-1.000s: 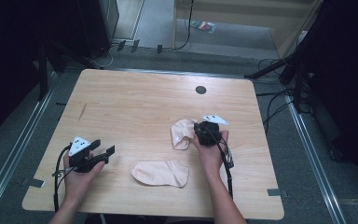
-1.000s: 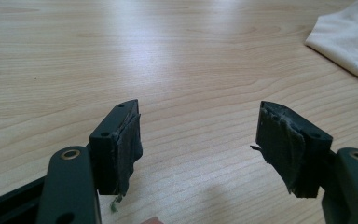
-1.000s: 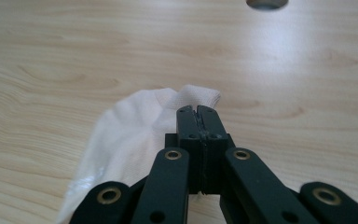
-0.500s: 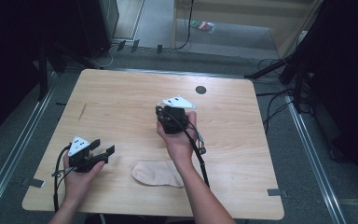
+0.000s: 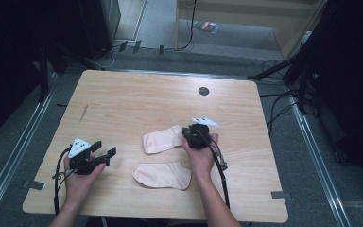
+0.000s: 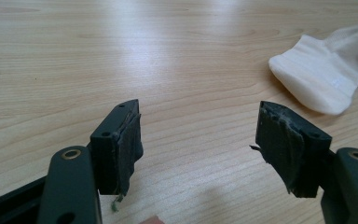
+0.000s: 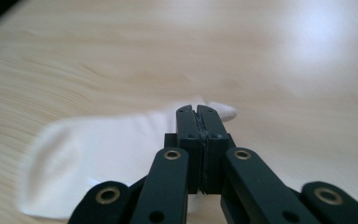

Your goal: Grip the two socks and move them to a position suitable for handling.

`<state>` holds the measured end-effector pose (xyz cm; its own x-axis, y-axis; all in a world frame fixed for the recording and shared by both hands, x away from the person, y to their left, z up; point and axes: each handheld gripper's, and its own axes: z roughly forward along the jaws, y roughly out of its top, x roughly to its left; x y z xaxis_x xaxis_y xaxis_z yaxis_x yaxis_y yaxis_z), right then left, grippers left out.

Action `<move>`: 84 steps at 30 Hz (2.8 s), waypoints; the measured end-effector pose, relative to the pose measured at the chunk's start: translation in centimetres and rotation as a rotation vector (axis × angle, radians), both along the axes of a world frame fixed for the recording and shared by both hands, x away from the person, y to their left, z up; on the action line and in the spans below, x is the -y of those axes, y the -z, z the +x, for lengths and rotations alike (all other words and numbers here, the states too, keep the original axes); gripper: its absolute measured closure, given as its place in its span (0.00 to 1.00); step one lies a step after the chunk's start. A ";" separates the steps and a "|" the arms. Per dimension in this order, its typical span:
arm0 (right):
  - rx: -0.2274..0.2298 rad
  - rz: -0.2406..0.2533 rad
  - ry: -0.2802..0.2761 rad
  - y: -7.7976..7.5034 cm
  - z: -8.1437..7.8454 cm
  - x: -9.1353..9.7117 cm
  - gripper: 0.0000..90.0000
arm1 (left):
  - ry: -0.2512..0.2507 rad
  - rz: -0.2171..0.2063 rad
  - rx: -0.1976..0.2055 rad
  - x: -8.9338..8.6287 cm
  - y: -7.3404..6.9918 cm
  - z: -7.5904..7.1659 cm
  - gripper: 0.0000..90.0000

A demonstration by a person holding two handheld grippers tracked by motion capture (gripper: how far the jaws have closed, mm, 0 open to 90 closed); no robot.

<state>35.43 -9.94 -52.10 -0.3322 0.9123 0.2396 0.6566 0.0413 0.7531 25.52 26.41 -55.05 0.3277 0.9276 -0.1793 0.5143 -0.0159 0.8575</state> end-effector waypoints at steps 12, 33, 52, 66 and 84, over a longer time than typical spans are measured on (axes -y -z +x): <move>0.034 0.026 0.060 0.2 0.1 5.5 0.76 | 0.012 -0.038 -0.018 1.0 -0.7 1.1 0.52; 0.053 -0.004 -0.059 2.6 1.8 4.0 0.69 | 0.249 0.026 -0.148 10.1 -1.7 6.7 0.72; 0.038 -0.112 -0.094 2.6 1.2 2.2 0.97 | 0.232 0.139 -0.195 10.4 -0.8 6.6 0.99; 0.060 -0.022 -0.127 -0.8 -2.6 3.7 0.99 | 0.264 0.019 -0.092 6.5 -3.2 3.5 1.00; 0.037 -0.008 -0.205 -1.1 -9.9 4.2 0.99 | 0.362 0.051 -0.103 5.8 -4.1 -2.7 1.00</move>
